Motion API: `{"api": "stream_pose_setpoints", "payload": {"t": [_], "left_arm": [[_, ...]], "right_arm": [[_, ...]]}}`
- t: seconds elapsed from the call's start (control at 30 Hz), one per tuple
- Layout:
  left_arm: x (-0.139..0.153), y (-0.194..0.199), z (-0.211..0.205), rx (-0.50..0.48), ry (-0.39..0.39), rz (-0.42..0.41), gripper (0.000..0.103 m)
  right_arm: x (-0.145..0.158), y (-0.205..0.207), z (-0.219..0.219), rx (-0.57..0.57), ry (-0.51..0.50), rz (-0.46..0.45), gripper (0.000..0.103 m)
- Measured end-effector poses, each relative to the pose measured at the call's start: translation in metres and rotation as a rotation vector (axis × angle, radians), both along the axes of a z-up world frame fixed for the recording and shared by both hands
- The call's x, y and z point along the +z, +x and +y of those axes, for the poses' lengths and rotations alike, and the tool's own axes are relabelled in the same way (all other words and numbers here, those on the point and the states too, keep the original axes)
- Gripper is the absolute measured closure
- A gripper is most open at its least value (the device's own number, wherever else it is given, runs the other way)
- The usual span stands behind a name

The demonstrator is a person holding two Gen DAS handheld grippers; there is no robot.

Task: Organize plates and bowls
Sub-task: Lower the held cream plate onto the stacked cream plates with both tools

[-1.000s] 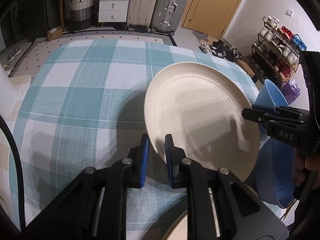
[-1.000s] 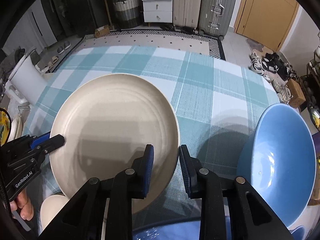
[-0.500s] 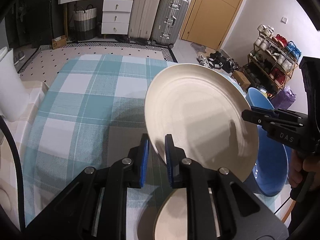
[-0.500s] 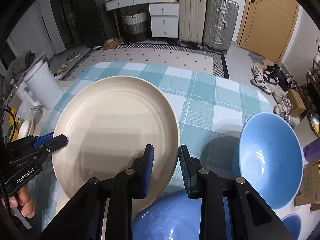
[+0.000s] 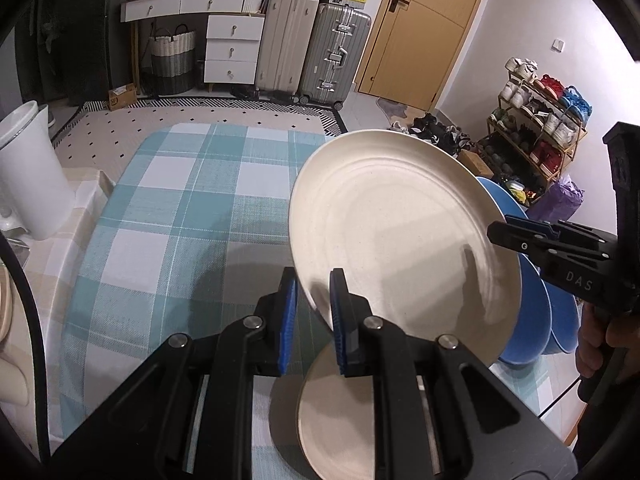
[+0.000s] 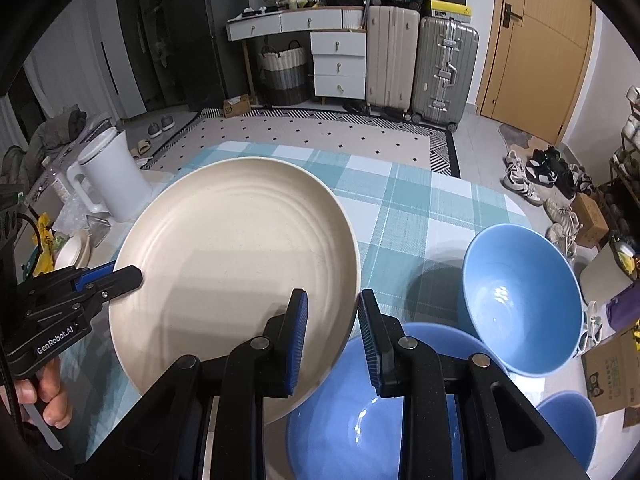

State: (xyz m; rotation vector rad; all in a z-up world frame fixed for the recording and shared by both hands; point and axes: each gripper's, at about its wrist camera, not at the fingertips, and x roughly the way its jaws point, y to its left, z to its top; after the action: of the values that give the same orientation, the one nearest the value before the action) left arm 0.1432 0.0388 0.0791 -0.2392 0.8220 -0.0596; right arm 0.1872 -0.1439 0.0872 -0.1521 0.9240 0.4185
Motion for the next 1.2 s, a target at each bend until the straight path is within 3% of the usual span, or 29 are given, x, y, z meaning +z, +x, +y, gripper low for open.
{"api": "stream_pose_setpoints", "payload": {"t": [0.73,1.2], "left_arm": [[0.019,-0.066,-0.017,-0.025,0.028,-0.04,0.09],[0.011,-0.104,-0.014,-0.032,0.043,-0.044,0.09]], "right_arm": [[0.022,-0.08,-0.023,0.001,0.091,-0.073,0.076],[0.011,-0.122,-0.026,0.008,0.14,-0.077,0.076]]}}
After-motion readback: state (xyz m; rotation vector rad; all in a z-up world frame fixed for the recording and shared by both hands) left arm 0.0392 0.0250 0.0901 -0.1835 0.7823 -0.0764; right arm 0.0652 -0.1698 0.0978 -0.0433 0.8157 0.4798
